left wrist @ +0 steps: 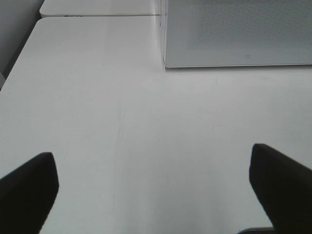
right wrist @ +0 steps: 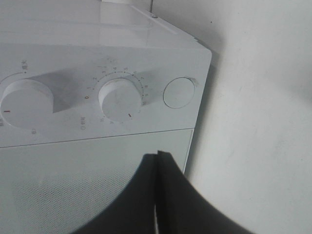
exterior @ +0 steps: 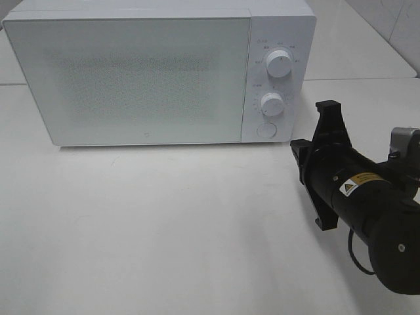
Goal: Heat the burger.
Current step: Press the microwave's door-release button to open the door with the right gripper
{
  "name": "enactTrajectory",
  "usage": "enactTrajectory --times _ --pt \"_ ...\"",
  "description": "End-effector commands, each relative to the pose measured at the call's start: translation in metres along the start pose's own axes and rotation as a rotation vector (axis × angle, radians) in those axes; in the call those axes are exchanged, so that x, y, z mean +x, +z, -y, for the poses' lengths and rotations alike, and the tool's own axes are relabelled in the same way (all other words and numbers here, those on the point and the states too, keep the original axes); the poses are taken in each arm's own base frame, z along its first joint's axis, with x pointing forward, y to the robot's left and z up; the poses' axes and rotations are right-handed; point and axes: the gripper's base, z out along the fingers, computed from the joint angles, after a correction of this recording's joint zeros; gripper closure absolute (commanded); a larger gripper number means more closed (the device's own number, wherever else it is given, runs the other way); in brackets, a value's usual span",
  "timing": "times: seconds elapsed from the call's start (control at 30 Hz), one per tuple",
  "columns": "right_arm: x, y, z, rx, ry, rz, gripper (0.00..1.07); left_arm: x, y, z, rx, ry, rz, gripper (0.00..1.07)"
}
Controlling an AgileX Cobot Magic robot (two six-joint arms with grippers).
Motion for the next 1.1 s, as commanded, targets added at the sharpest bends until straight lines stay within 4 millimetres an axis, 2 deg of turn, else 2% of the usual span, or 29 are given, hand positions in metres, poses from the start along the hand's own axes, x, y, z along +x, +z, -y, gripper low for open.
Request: enactTrajectory --times 0.03,0.3,0.77,0.8,0.9,0.97,1.1 --pt "0.003 0.0 -0.002 -0.003 0.01 -0.016 1.07 -0.001 -0.001 0.0 0.0 -0.006 0.022 0.06" --pt "0.005 0.004 -0.002 -0.003 0.022 -0.01 1.07 -0.001 -0.001 0.0 0.0 -0.006 0.022 0.06" --pt "0.029 0.039 0.011 0.022 0.06 -0.005 1.07 -0.001 -0.001 0.0 0.0 -0.006 0.022 0.06" --pt "0.028 0.046 0.011 0.021 0.048 0.003 1.07 -0.001 -0.001 0.0 0.0 -0.006 0.022 0.06" --pt "0.028 0.049 0.012 0.023 0.032 0.0 1.07 -0.001 -0.001 0.0 0.0 -0.006 0.022 0.06" --pt "0.025 0.062 0.011 0.021 0.043 0.024 1.07 -0.001 -0.001 0.0 0.0 -0.006 0.022 0.06" --pt "0.022 0.071 0.009 0.031 0.031 0.03 1.07 -0.001 -0.001 0.0 0.0 -0.006 0.022 0.06"
